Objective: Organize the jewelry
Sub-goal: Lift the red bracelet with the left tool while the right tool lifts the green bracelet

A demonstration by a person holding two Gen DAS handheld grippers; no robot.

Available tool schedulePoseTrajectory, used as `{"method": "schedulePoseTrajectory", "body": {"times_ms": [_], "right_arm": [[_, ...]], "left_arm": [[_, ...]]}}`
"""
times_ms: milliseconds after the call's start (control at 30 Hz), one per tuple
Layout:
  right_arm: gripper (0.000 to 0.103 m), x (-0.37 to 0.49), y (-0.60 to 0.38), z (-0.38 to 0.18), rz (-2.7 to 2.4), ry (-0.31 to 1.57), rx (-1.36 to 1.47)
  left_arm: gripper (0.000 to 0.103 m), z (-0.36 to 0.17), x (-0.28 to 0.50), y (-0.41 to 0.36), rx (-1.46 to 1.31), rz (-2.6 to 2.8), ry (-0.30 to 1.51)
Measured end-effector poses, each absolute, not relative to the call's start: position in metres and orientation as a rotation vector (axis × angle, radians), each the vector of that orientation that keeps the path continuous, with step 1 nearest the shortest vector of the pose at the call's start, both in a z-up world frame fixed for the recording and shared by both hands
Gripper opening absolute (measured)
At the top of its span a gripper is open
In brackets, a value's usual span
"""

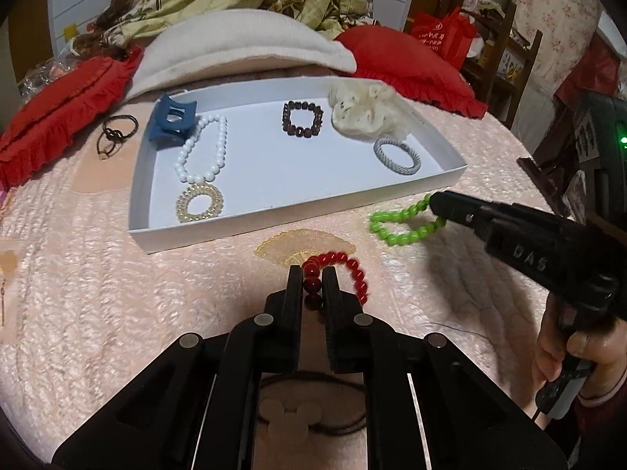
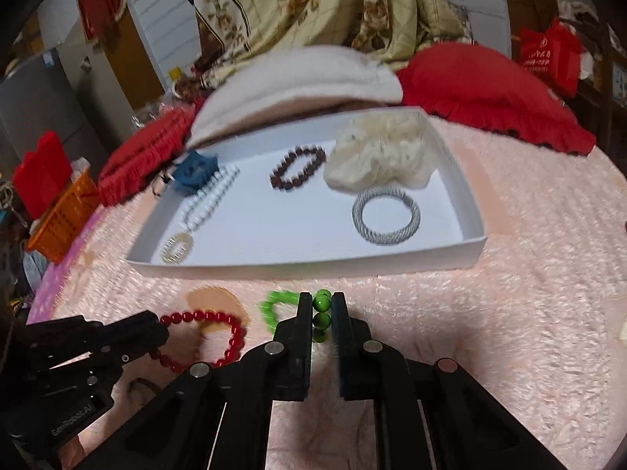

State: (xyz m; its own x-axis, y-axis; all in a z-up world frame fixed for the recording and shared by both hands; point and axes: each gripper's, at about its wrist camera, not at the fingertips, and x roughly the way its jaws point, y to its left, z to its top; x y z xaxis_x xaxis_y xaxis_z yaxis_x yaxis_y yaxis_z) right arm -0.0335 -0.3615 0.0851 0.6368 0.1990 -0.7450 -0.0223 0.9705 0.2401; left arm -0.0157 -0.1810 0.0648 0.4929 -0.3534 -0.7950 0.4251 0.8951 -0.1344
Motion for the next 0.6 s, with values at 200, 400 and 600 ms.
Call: {"method": "schedulePoseTrajectory", "body": {"times_ms": [200,400,600], "right_arm": [[0.009,-0.052,-0.359,0.115,0.131,0.817,0.194],[0.009,-0.072,-0.357,0.135,0.136,0.781,0.176],[0.009,-0.092,-0.353,0.148,0.141,0.755,0.163]], "left_arm": [[0.008,0.092,-0.027,-0.165,0.043,-0.478,0.908],[0.008,0.121,-0.04,-0.149,0.034,-0.469,0.847],[0.008,0.139,-0.056,-0.139,0.033,-0.459,0.808]]}}
